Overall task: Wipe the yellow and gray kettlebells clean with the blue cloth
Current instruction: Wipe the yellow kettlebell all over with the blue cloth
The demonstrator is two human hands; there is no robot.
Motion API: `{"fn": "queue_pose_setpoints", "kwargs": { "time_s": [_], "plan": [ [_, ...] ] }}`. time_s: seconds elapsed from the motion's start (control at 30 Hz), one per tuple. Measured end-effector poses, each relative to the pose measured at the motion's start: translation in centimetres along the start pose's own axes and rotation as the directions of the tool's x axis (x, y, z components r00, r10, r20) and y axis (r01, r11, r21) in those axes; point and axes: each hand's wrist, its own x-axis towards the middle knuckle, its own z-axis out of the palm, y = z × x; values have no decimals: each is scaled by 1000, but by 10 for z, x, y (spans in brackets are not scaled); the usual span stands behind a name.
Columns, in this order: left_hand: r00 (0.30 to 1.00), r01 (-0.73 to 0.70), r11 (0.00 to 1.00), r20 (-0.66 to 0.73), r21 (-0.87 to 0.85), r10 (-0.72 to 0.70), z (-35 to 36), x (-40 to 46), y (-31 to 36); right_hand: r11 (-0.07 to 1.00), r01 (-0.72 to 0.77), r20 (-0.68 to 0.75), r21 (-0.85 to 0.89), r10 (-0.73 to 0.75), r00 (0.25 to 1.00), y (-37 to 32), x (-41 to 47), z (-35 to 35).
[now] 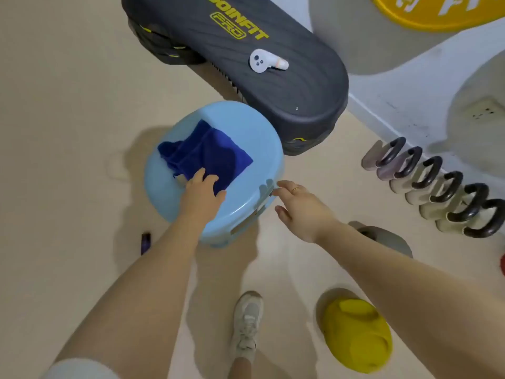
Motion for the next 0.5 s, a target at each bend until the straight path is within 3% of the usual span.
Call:
{"fn": "queue_pose_setpoints", "kwargs": {
  "time_s": [0.1,0.17,0.23,0.37,0.5],
  "plan": [
    [996,-2,967,-82,256,24,16,5,0,1000,-14,-9,22,14,1000,5,9,14],
    [982,-5,962,-180,274,57,21,7,2,999,-30,-2,36,31,1000,11,7,23],
    [980,-5,970,-193,243,53,21,9,6,995,-59,-19,80,61,998,20,1,31],
    [991,-19,1000,-134,-24,16,38,-16,38,977,-93,-45,191,103,994,45,-28,43],
    [982,-165,955,52,-248,183,89,-74,93,945,-97,-161,312,153,975,80,-70,42]
  ]
}}
